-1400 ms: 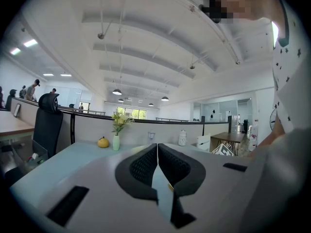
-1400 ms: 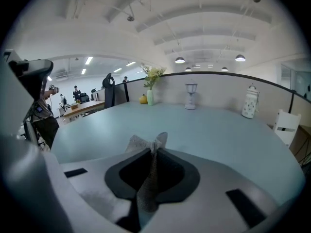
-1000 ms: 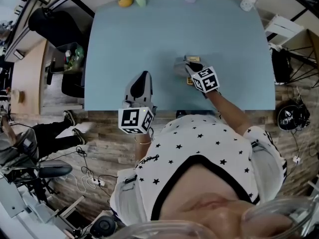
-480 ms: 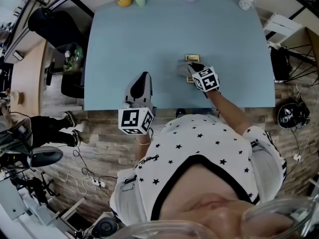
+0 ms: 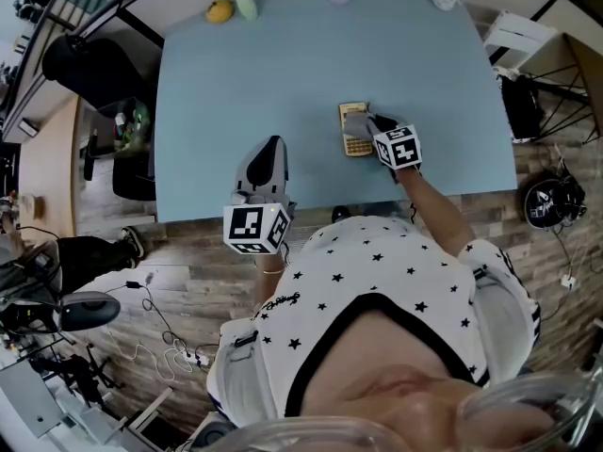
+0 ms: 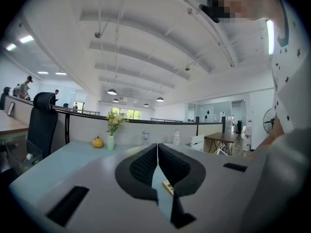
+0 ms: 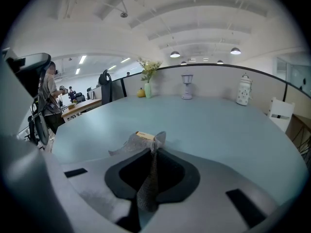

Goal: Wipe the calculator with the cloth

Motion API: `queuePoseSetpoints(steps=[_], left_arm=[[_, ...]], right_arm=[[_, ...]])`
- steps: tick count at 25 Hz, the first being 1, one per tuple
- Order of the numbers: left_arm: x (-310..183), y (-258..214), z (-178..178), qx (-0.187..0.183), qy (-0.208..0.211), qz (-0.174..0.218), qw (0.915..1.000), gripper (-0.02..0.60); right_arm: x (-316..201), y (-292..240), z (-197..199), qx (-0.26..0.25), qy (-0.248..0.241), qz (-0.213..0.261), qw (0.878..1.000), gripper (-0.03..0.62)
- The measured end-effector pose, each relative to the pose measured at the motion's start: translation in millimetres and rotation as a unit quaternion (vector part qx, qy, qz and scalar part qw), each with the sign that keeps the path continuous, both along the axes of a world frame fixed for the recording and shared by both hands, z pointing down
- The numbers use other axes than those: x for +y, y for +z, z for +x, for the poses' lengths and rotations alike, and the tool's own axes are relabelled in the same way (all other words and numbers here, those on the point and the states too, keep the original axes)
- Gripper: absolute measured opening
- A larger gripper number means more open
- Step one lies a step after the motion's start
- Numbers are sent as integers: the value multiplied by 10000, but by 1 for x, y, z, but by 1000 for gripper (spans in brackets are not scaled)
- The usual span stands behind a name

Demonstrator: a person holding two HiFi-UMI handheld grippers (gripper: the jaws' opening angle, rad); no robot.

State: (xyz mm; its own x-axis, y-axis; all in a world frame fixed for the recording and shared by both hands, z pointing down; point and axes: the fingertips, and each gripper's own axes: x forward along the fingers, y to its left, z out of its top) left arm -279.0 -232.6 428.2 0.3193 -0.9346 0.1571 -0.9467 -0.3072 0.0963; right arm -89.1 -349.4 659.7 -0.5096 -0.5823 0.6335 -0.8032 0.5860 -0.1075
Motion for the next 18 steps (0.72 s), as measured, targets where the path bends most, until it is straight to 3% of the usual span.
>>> queuePoseSetpoints(steps=[6, 18], left_arm=[[-4, -1, 10, -15, 166, 1, 9999, 31], [-2, 2, 13, 7, 148, -27, 9999, 31]], right_arm=[[3, 6, 18, 55, 227, -87, 9997, 37], [8, 20, 29, 248, 223, -229, 9992, 37]])
